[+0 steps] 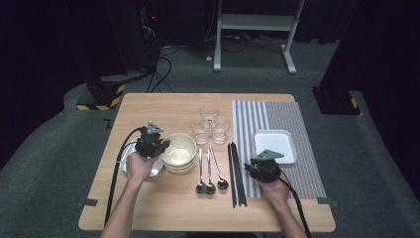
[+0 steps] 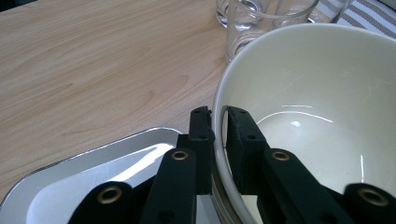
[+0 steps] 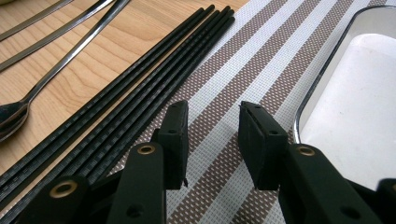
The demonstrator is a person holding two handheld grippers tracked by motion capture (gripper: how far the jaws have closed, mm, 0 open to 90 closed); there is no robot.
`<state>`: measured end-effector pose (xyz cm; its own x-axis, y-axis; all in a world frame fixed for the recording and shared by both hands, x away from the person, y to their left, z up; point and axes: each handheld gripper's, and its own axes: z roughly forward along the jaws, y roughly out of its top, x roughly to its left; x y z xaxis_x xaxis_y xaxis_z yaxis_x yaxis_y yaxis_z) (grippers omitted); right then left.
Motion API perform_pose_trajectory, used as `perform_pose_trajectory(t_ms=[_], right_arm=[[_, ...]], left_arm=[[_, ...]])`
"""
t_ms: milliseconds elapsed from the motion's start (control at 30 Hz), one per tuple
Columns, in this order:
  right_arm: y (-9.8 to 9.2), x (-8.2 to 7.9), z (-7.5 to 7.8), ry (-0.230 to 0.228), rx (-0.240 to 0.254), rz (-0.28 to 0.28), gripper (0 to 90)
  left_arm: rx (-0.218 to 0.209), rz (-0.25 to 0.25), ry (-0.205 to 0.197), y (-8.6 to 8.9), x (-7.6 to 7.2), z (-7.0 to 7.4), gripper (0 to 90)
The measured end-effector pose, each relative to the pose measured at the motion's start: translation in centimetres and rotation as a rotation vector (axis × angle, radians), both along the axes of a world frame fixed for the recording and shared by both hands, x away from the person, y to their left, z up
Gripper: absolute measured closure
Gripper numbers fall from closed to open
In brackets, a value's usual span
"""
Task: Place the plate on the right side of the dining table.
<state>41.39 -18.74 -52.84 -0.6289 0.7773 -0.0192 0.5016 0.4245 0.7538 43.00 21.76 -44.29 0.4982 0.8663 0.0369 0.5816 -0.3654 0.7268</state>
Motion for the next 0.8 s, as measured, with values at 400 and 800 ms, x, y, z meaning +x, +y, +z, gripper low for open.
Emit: perform_pose_trajectory(t_ms=[400,800], right_arm=[[-0.01,0.0,0.0,-0.001,-0.002,0.001,63.2],[-0.08,0.06,0.0,0.004,0.006,0.0,63.5]], left_arm=[[-0.024,-0.003,0.024,0.3,0.26,0.12,80.7],[-0.003,-0.007,0.033,0.14,0.36,0.35,80.8]])
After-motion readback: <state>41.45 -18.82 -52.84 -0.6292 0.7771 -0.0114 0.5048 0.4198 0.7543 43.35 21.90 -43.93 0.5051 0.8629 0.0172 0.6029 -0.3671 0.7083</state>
